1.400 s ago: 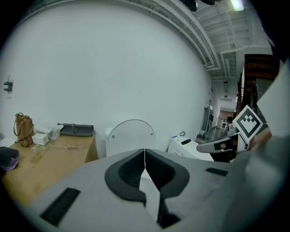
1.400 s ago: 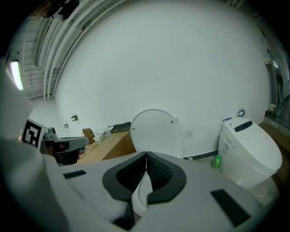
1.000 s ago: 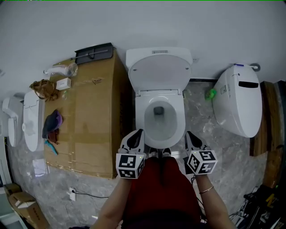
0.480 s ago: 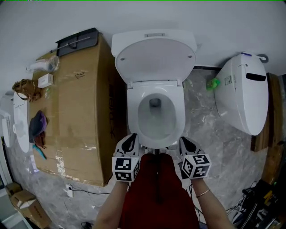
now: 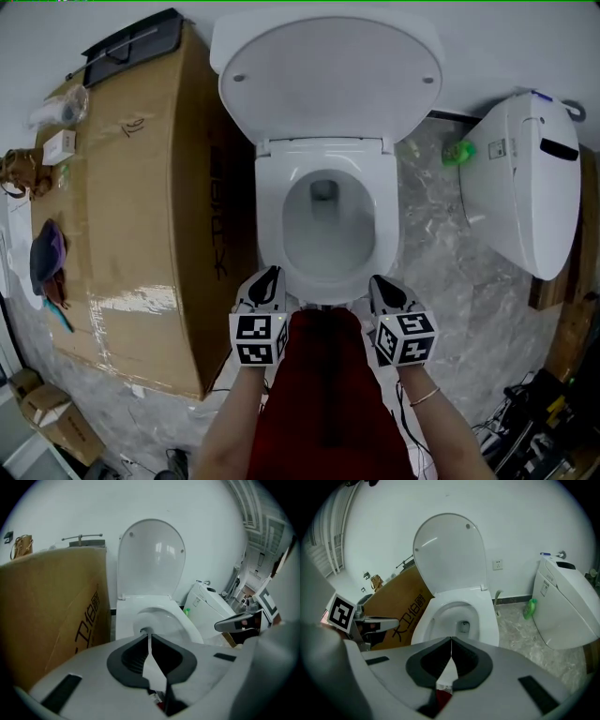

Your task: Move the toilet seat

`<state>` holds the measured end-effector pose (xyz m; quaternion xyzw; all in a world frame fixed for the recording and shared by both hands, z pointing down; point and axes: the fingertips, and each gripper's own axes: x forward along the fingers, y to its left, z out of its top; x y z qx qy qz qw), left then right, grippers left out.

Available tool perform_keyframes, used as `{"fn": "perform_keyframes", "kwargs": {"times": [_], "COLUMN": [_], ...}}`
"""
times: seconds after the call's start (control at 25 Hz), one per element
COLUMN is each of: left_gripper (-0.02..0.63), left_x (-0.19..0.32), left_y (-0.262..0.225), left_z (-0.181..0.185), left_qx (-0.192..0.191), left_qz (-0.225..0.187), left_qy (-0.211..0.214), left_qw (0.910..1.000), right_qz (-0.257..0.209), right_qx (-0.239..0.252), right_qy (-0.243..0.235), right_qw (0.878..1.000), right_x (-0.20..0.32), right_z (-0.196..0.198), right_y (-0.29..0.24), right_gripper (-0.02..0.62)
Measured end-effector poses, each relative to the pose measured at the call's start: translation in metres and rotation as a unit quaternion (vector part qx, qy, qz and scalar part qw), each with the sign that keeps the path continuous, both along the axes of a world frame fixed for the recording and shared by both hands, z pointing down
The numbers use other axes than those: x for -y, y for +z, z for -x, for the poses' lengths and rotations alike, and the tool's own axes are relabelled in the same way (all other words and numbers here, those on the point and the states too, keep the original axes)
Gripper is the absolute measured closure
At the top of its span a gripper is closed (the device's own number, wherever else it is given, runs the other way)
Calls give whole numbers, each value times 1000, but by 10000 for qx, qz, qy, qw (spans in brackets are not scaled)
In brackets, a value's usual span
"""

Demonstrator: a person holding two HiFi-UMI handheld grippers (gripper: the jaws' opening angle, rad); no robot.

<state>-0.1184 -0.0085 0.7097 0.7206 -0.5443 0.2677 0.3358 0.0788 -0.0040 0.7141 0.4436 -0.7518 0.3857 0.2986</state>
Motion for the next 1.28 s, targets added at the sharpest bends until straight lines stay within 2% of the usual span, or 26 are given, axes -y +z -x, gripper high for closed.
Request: {"fn": "perform_keyframes", "kwargs": {"times": [0.24,0.44,0.56,0.8,1.0,1.12,1.28], "left_gripper": [575,573,546,482,431,405,399], "left_x": [-8,-21,-28,-39,-41,-43,-43], "left_y": [43,70,85,114,126,133,140], "left_z": [3,4,7,17,21,20,18], "left_qx": [-40,-167,-309,-349,-677,-834,-853], "left_qz": [333,677,905,1350,1632,1810,1930], "left_qy": [-185,-349,-579,-920,-1413,-1636,-1694], "left_qw": [9993,9970,9937,9859,9741,9662,9627], "right_qz": [437,766,984,1399,1739,1907,2021], "right_qx": [-287,-437,-445,-262,11,24,-96], "right_qy": [598,633,848,1178,1360,1336,1254], "right_qw": [9968,9941,9905,9828,9753,9725,9713], "right_x": [-4,-13,-16,-17,-17,-18,-20], "right_z": [-25,-36,-44,-52,-51,-48,-45], "right_y": [48,76,88,107,120,126,135], "right_gripper": [578,577,572,439,330,302,290]}}
